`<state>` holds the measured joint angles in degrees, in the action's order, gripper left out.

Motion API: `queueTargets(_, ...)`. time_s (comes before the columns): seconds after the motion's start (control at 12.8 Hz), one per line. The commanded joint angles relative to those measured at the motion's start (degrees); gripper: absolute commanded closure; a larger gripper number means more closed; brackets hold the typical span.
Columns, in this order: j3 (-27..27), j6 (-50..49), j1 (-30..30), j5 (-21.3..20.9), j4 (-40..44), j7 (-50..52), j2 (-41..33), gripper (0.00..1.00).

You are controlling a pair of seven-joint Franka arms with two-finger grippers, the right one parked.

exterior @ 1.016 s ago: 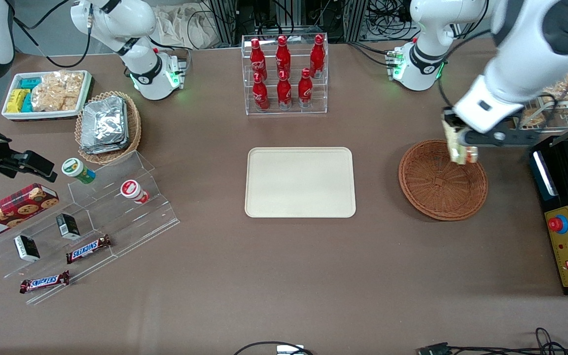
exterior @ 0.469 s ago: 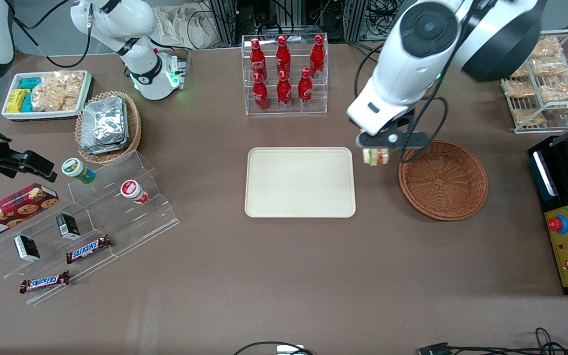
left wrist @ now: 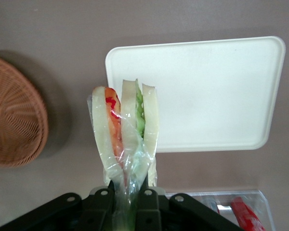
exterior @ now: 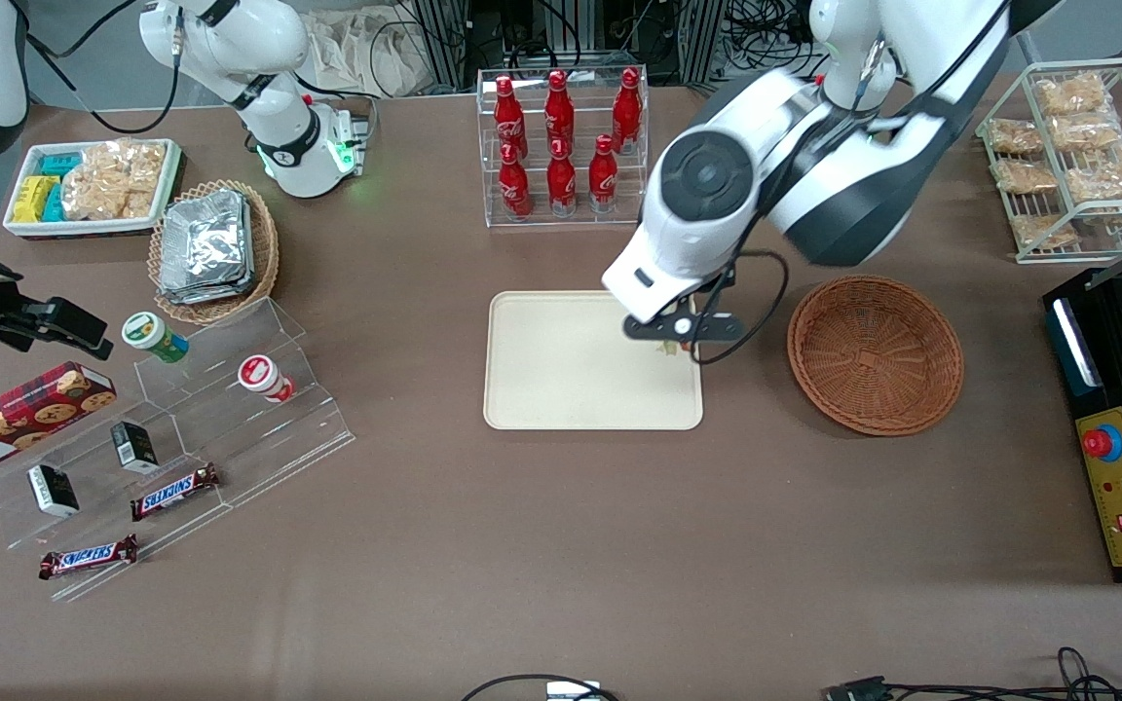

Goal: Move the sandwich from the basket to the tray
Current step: 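Carry the sandwich over the cream tray with the left gripper, then lower the sandwich onto the tray and open the left gripper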

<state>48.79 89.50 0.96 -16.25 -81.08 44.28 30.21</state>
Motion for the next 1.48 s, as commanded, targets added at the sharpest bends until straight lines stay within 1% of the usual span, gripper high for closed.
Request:
queueTargets(0.0, -0.3, 11.5, -2.2, -2.0, -12.1, 1.7, -0.1, 1.00)
queueTargets(0.16, -2.7, 20.6, -2.5, -2.5, -19.9, 1.6, -0.2, 1.00)
queueTargets(0.47, -6.0, 32.5, -2.1, -3.1, -27.6, 1.8, 1.2, 1.00)
queueTargets(0.55, -6.7, 33.8, -1.9, -3.7, -28.2, 1.8, 1.9, 1.00)
queueTargets(0.7, -7.1, 34.0, -1.8, -6.9, -28.2, 1.8, 3.8, 1.00)
queueTargets(1.02, -7.2, 35.0, -1.9, -11.2, -27.9, 1.8, 6.3, 1.00)
queueTargets(1.09, -7.3, 35.2, -1.9, -11.3, -27.9, 1.9, 6.4, 0.94)
queueTargets(1.17, -7.3, 35.2, -1.9, -11.3, -27.9, 2.0, 6.4, 0.36)
queueTargets(1.25, -7.3, 35.1, -2.0, -11.3, -27.9, 2.3, 6.3, 0.00)
queueTargets(1.41, -7.3, 34.9, -2.1, -11.2, -27.8, 2.6, 6.3, 0.00)
